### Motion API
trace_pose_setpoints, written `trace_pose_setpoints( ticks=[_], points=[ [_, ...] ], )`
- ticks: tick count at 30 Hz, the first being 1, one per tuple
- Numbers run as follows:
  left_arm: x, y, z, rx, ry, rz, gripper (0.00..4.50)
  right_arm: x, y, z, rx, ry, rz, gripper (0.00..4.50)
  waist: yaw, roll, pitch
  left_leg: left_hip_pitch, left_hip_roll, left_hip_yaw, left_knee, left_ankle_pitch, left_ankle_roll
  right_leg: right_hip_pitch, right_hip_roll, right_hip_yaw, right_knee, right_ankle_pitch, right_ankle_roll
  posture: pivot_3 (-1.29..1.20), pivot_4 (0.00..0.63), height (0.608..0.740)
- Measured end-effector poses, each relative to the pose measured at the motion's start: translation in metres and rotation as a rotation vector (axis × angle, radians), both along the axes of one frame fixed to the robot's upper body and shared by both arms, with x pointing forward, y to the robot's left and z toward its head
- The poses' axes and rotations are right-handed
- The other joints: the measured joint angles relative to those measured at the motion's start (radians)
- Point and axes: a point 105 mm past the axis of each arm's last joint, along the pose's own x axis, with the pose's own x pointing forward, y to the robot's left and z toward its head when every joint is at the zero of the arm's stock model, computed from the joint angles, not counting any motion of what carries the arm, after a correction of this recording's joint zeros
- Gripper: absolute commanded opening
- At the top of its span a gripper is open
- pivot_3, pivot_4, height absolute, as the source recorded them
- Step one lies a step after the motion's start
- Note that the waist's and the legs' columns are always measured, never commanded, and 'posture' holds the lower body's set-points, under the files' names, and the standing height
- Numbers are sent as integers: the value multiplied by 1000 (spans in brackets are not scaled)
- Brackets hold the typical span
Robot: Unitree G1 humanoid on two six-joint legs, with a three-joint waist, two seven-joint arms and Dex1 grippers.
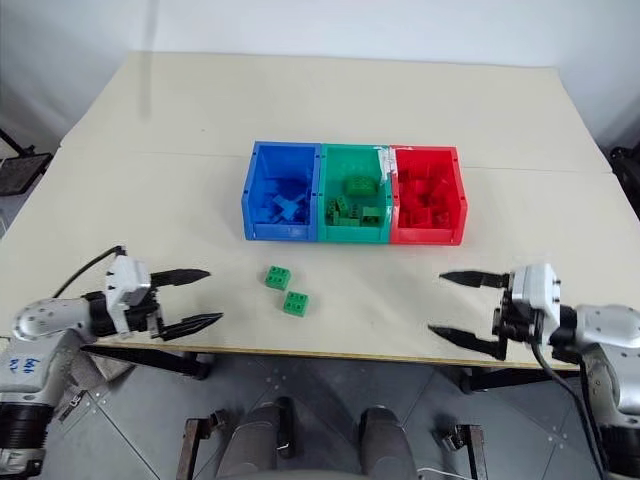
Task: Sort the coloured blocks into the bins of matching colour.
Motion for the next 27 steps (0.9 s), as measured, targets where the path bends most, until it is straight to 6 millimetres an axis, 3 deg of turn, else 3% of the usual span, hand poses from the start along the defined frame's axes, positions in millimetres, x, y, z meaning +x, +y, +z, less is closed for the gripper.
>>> trace_pose_setpoints(
  ticks=[3,7,10,16,21,24,27],
  points=[
    [1,15,4,18,-32,39,4500,-6,-6,-10,-23,7,18,4472,0,0,0,0,-1,0,0,0,1,1,-1,0,0,0,0,0,150,740],
    [1,10,8,19,-52,15,4500,-6,-11,-13,-25,13,16,4472,0,0,0,0,0,0,0,0,0,0,-1,0,0,0,0,0,150,740],
    [0,-7,16,-1,-68,-43,4500,-2,-11,-9,-21,-8,16,4472,0,0,0,0,0,0,0,0,0,1,-1,0,0,0,0,0,150,740],
    [-10,-72,24,-15,-33,-285,4500,-3,-1,1,7,-12,35,4472,5,0,0,0,0,0,2,0,0,1,0,0,1,0,0,0,150,740],
    [-4,-121,14,150,-62,-444,4500,-10,13,6,31,-16,43,4472,23,0,0,0,0,0,5,0,0,1,1,1,2,0,0,0,150,740],
    [6,-138,7,255,-74,-484,4500,-12,19,9,43,-20,39,4472,27,0,0,-1,0,-1,7,-1,-1,1,3,2,1,0,0,0,150,740],
    [17,-142,0,364,-72,-502,4500,-14,22,10,51,-16,28,4472,27,0,0,-1,1,-1,8,-1,-2,2,4,4,1,0,0,0,150,740]
  ],
)
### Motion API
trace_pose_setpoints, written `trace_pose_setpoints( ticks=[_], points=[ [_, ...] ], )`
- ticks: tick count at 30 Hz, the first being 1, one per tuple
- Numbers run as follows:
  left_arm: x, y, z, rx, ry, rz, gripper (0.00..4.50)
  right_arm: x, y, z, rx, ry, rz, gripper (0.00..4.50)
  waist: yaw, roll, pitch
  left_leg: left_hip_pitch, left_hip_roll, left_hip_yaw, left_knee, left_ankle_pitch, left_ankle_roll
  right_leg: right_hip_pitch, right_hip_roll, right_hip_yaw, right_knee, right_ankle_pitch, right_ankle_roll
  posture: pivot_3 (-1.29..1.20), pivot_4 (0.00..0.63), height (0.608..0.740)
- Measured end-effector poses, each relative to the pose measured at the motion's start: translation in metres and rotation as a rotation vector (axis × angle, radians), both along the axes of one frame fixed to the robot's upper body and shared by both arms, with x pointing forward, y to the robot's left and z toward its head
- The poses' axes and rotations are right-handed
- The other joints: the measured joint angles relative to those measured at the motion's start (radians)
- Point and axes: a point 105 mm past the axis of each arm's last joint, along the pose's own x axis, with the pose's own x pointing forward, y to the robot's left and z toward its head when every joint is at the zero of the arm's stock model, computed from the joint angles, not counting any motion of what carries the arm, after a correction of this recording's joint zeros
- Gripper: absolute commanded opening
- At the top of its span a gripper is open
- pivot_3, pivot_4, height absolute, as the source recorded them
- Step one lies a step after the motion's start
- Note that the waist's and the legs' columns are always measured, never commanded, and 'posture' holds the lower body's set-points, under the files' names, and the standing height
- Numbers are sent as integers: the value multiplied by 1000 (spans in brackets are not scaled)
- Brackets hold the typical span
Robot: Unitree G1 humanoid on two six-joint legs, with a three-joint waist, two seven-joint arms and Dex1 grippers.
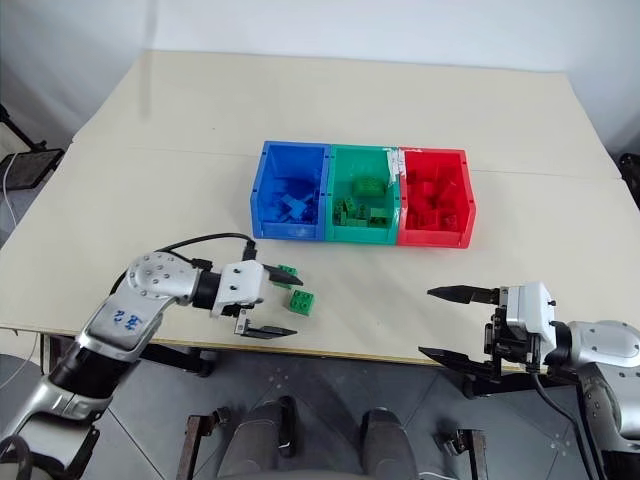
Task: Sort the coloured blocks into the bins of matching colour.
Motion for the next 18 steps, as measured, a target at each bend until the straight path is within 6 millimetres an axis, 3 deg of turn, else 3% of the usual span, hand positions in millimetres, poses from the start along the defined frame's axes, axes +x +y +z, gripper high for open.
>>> trace_pose_setpoints(
  ticks=[8,11,18],
  points=[
    [13,-4,4,95,21,-49,4500,-8,5,-6,18,20,-36,4472,1,0,0,0,1,0,2,0,0,1,2,1,0,0,0,0,150,740],
    [13,-5,2,101,23,-57,3857,-8,4,-7,20,20,-48,4500,0,0,0,0,1,0,3,-1,1,1,2,2,1,0,0,0,150,740],
    [8,-13,-4,100,60,-91,1716,-6,4,-6,23,14,-65,4500,-1,0,0,0,2,0,4,-1,1,1,3,2,1,0,0,0,150,740]
  ],
)
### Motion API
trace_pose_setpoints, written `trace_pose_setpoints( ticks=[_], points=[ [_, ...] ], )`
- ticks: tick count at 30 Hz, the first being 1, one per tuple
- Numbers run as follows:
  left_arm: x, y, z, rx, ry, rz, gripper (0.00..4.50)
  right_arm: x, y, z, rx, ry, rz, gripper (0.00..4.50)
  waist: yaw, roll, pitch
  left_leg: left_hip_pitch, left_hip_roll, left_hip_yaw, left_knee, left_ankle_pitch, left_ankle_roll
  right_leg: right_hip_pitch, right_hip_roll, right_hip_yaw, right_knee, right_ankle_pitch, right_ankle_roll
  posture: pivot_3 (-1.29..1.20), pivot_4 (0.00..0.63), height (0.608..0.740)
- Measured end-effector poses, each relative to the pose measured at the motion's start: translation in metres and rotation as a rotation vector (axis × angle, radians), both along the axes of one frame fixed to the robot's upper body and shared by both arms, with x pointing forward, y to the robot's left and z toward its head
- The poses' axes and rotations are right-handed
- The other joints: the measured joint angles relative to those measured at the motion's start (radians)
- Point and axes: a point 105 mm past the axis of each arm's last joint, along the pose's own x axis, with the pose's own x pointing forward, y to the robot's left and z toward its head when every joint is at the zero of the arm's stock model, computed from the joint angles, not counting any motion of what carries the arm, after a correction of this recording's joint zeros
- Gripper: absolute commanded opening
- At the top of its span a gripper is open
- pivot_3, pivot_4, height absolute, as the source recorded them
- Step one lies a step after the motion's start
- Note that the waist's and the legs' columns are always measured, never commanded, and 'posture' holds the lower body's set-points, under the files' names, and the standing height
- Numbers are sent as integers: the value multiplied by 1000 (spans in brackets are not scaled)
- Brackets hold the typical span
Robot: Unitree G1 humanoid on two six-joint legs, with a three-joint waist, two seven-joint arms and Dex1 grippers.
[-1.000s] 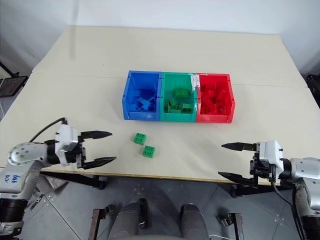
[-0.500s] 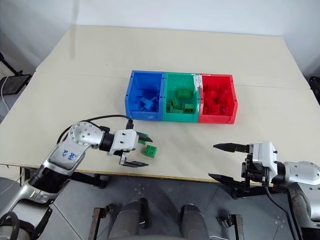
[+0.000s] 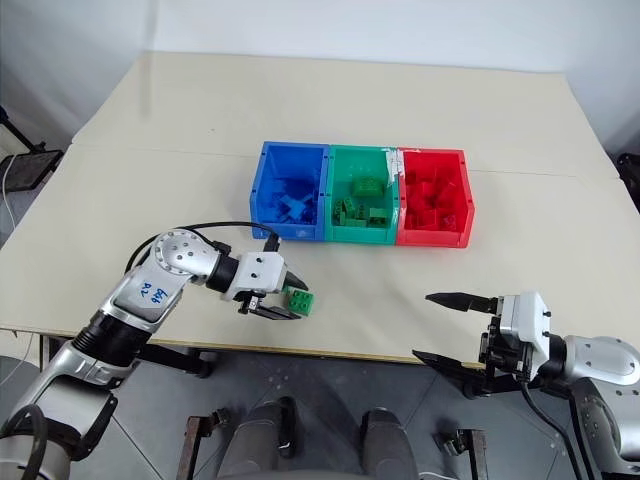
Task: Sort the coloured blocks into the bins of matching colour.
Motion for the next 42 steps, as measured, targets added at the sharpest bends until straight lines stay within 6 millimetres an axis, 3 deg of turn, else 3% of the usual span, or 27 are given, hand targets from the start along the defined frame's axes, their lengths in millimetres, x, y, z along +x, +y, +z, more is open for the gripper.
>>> trace_pose_setpoints(
  ticks=[1,12,20,25,30,33,39,40,42],
  points=[
    [0,-1,-1,-5,7,0,1468,0,0,0,0,-1,-1,4500,1,0,0,0,0,0,0,0,0,0,0,0,0,0,0,0,150,740],
    [1,-4,2,-71,21,3,1477,5,0,6,30,-27,-29,4500,1,0,0,-1,0,0,2,0,0,0,0,0,1,0,0,0,150,740],
    [12,-7,54,-456,53,92,1477,15,-23,33,227,-126,-279,4500,4,0,0,-1,0,-1,3,0,0,0,0,0,2,0,1,0,150,740],
    [44,-28,95,-677,-5,219,1477,10,-38,30,263,-147,-405,4500,21,0,0,-1,0,0,6,0,1,1,0,1,2,2,3,0,150,740],
    [96,-74,123,-742,-156,372,1477,10,-43,31,264,-195,-466,4500,32,-1,1,-3,-1,0,8,0,1,1,0,2,-1,3,4,0,150,740],
    [112,-93,117,-672,-224,406,1477,10,-44,32,265,-204,-488,4500,24,-1,1,-3,-1,1,5,-1,-1,0,0,3,-4,3,5,0,150,740],
    [127,-96,100,-596,-206,476,1477,8,-48,32,257,-210,-529,4500,25,-1,1,-3,0,2,3,-1,-3,-4,2,4,-3,2,5,0,150,740],
    [128,-96,100,-599,-201,480,2220,7,-47,32,256,-209,-530,4500,26,-1,1,-3,0,2,3,-1,-3,-4,2,4,-3,2,5,0,150,740],
    [129,-94,102,-601,-194,478,2772,6,-46,33,252,-212,-529,4500,26,-1,1,-4,0,2,3,-2,-3,-4,2,4,-3,2,5,0,150,740]
  ],
)
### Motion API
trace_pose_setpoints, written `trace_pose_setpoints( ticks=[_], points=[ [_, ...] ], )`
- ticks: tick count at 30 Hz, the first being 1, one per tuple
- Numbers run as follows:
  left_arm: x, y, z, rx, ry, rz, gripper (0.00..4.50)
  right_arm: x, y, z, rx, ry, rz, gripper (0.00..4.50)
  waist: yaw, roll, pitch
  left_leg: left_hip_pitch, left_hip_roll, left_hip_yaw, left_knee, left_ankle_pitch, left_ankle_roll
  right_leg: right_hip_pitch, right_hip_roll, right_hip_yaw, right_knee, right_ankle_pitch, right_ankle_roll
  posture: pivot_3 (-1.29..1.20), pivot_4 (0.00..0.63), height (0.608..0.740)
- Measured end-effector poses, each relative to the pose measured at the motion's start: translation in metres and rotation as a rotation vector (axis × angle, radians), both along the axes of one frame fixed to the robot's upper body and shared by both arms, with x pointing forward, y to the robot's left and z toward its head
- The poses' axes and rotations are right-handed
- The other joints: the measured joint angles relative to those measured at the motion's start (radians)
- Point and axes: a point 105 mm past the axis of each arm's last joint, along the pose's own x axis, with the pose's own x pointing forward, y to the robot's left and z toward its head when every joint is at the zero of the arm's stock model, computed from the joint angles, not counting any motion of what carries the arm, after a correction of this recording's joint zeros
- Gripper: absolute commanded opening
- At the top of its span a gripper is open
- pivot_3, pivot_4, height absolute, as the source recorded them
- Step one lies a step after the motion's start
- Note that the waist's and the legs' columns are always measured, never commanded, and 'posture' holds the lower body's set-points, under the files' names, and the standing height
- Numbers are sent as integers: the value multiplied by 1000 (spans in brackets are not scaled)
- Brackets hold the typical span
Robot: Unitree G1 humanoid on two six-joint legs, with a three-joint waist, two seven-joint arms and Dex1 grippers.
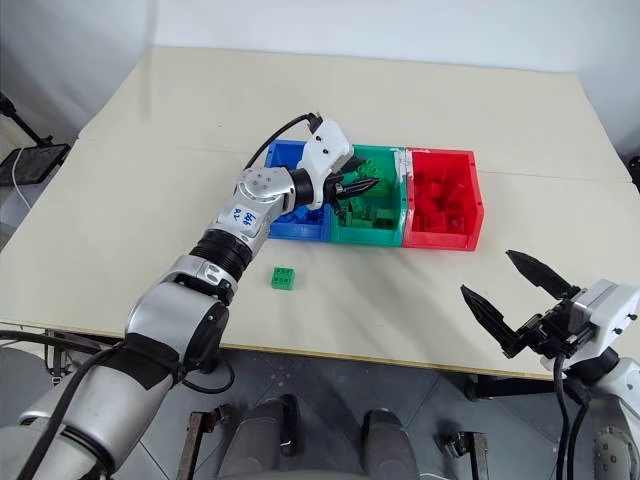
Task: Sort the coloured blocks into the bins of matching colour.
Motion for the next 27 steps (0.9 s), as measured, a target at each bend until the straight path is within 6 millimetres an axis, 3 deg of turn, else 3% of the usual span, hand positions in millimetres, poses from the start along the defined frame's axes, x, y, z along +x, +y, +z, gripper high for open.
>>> trace_pose_setpoints(
  ticks=[5,6,10,16,19,24,27],
  points=[
    [-11,2,5,-4,-35,-108,4349,3,5,9,-8,-44,25,4500,-3,0,0,0,0,0,1,0,0,1,0,0,0,0,0,0,150,740],
    [-14,6,6,-1,-48,-131,4472,4,7,11,-16,-53,38,4500,-5,0,0,1,0,0,0,0,0,1,0,1,0,0,0,0,150,740],
    [-29,40,1,32,-83,-212,4472,10,17,12,-48,-50,135,4500,-14,1,0,2,2,1,0,0,-1,0,2,1,2,0,-1,0,150,740],
    [-61,115,-31,71,-27,-250,4472,14,36,0,-123,20,323,4500,-24,1,0,2,3,2,2,0,-1,1,3,3,4,0,-1,0,150,740],
    [-85,159,-43,62,6,-201,4472,18,44,-11,-166,69,426,4500,-27,1,0,3,4,2,2,0,0,1,3,3,5,0,-1,0,150,740],
    [-114,213,-61,74,89,-67,4472,24,56,-11,-195,55,531,4500,-26,0,0,4,4,1,2,-3,4,2,3,3,5,-1,-2,0,150,740],
    [-129,247,-78,76,142,57,4472,24,52,-16,-211,80,562,4500,-27,0,-1,4,4,1,2,-4,5,2,2,3,5,-1,-2,0,150,740]
  ],
)
